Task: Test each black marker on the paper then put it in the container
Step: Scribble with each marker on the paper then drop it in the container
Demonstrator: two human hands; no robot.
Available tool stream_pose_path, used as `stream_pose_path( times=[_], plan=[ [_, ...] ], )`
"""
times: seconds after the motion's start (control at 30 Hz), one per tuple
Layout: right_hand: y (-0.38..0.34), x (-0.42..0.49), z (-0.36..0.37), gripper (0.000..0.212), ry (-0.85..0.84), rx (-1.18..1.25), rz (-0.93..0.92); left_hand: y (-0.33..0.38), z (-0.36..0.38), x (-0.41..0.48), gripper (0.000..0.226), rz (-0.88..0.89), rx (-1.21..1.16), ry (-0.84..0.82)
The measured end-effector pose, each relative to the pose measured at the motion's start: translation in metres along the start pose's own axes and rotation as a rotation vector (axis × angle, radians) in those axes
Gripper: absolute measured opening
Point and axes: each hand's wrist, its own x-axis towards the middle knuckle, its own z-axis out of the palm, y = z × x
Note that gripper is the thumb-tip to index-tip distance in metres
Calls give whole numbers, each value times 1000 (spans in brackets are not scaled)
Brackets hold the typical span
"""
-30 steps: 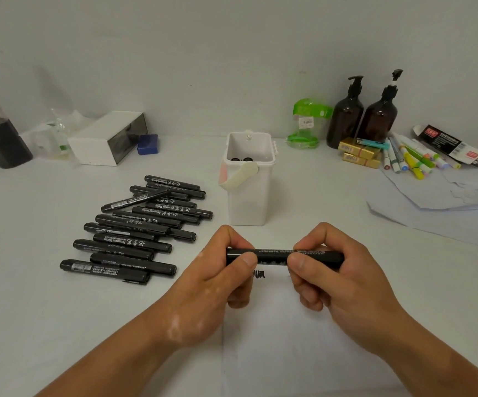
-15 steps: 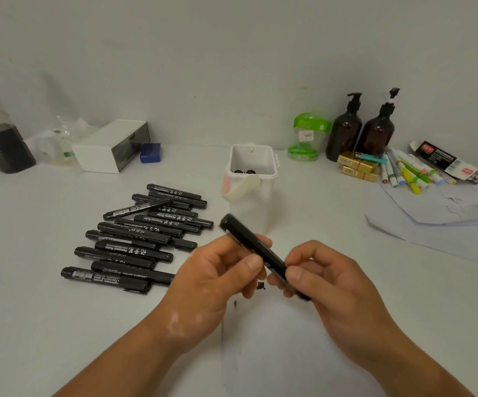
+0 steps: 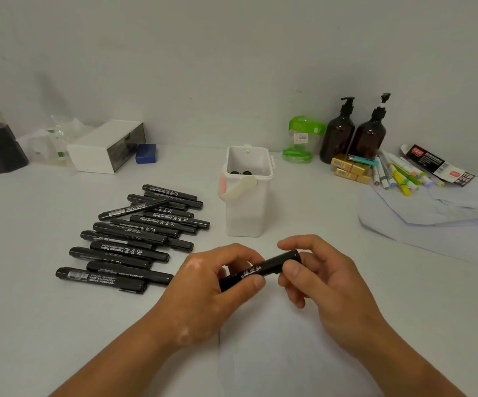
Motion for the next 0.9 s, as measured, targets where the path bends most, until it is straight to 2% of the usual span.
stream_pose_path(
  times=[0.07,0.2,0.3,0.4,0.43,0.57,0.73,0.9],
  plan=[
    [1,0,1,13,-2,-37,-6,0,1,0,13,27,55,-1],
    [3,1,-5,15,21,-119,-47,-2,1,2,12,25,81,4],
    [2,3,-23,18,113,-125,-110,-4,-2,3,11,-11,21,19],
    [-2,4,-47,35,241,-119,-175,-5,-4,5,11,-47,-32,61],
    [-7,5,-54,35,285,-112,-197,-6,-5,5,10,-60,-49,85],
    [-49,19,-66,14,441,-96,-303,-8,-7,6,8,-104,-102,153],
    [-123,55,-57,13,437,-539,-466,-7,-7,6,6,-124,-111,155],
    [-153,103,-34,7,311,-1019,-457,-7,-10,5,6,-136,-128,150]
  ],
)
